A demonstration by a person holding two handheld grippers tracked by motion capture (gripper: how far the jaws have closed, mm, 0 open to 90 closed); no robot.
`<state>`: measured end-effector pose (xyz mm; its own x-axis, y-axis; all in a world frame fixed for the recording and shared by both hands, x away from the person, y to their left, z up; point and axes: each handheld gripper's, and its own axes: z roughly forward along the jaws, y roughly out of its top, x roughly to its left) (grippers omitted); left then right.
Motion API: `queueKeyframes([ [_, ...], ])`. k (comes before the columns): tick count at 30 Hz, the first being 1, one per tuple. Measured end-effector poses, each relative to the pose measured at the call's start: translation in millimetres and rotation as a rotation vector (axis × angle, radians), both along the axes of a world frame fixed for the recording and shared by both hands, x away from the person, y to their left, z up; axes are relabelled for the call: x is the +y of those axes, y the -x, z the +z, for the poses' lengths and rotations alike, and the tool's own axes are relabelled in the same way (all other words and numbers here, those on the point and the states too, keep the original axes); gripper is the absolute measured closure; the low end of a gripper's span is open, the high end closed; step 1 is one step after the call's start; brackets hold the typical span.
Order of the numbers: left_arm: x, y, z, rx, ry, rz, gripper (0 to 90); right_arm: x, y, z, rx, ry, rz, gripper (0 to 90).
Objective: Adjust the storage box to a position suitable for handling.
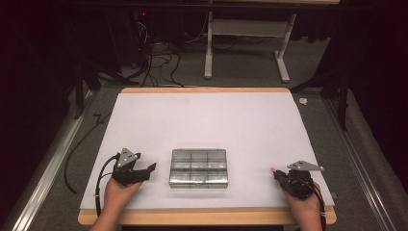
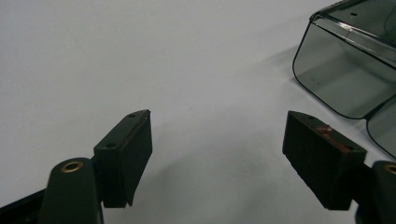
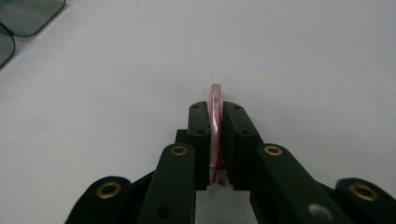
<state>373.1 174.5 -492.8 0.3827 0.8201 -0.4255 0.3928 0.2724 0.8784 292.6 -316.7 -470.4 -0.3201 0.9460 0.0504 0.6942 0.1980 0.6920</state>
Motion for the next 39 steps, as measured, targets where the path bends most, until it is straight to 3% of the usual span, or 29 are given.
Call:
queueKeyframes([
  [7,0.9,0.4,0.4,-0.003,0.007,-0.002,28.0,-1.3,0.4,-0.6,-0.005,-0.004,-0.003,74.0],
  [13,0.9,1.2,1.0,-0.006,0.009,-0.006,35.9,-0.9,5.6,10.2,-0.069,-0.030,-0.019,66.6],
  [16,-1.9,6.4,2.5,-0.014,0.012,-0.019,45.3,3.3,7.6,13.1,-0.086,-0.042,-0.019,63.9],
  [21,-16.0,21.0,11.8,0.028,0.105,-0.078,67.7,11.8,8.1,15.0,-0.104,-0.057,0.009,67.4],
  [23,-25.5,28.6,14.8,0.009,0.101,-0.092,78.4,14.9,8.5,15.6,-0.103,-0.064,0.014,68.6],
  [25,-34.1,32.8,14.7,0.018,0.086,-0.099,85.6,17.4,8.9,15.7,-0.109,-0.064,0.016,70.1],
  [30,-50.9,38.8,4.7,0.089,0.037,-0.137,89.6,19.5,9.6,15.7,-0.104,-0.066,0.012,77.3],
  [39,-58.9,41.0,3.8,0.088,0.039,-0.133,90.0,21.2,9.3,13.1,-0.093,-0.039,0.031,76.6],
])
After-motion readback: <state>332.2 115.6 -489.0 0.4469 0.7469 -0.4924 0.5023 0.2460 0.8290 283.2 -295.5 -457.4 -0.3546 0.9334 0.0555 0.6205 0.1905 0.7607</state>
